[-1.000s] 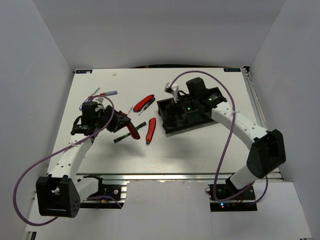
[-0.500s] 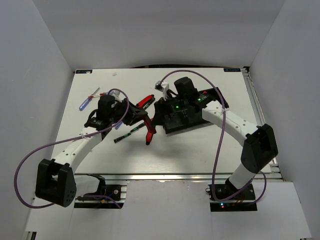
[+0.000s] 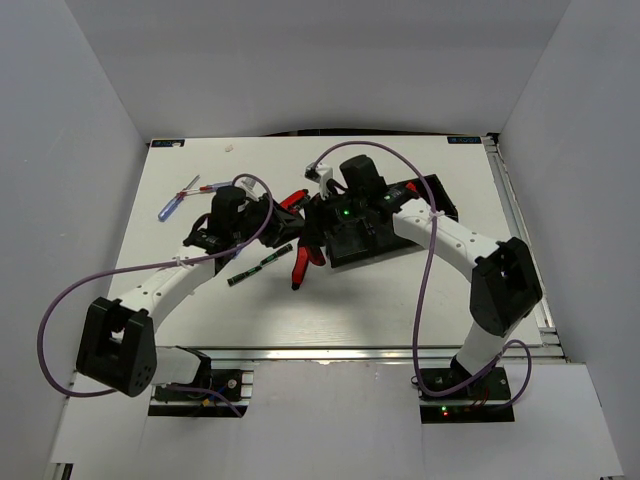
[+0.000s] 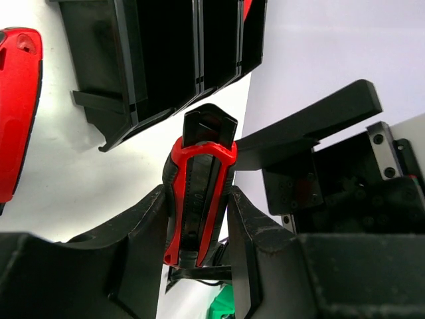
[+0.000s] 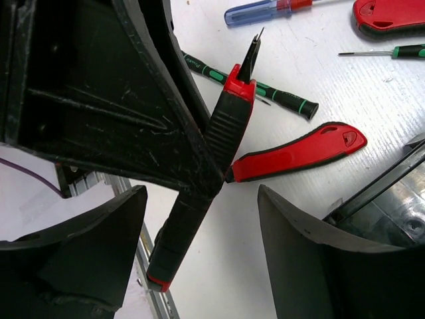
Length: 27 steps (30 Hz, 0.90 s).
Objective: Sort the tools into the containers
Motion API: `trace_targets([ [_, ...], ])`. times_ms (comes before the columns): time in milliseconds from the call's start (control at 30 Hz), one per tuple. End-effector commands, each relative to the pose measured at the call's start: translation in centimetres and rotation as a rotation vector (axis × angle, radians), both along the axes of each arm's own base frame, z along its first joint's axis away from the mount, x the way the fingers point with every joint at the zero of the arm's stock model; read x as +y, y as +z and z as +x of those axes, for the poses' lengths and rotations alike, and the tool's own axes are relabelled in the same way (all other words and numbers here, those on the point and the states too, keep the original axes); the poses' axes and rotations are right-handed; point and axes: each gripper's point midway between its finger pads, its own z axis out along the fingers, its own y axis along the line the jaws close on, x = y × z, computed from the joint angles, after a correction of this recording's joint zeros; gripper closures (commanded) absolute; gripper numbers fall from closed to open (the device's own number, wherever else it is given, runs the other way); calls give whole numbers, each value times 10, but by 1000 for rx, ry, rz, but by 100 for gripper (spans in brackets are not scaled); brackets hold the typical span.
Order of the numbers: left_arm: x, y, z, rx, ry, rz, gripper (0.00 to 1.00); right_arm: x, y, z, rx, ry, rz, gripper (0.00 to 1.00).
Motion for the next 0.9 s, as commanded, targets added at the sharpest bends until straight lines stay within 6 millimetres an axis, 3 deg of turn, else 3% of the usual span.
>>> trace_targets([
  [0,-9,32,8,-86,-15,-49,100,12,17,8,-44,2,49,27],
  [133,-10,31,8,-82,-18,-49,100,10,10,5,-27,6,45,40],
  [333,-13,29,9,-92,-34,-63,100,8,4,2,-23,7,36,84],
  [367,-14,30,10,-94,-32,-65,96,7,3,1,-20,8,34,94],
  [400,-13,29,10,-89,-27,-66,91,5,3,1,-24,6,32,98],
  [433,-13,29,9,-87,-28,-68,74,5,3,1,-24,7,31,100],
  [533,-12,34,10,-102,-20,-70,42,1,2,0,-49,4,17,100],
  [667,-7,46,11,-145,-3,-52,24,-10,4,6,-137,9,-14,100],
  [867,4,58,12,-204,15,9,18,-41,-3,18,-206,-32,-85,100],
])
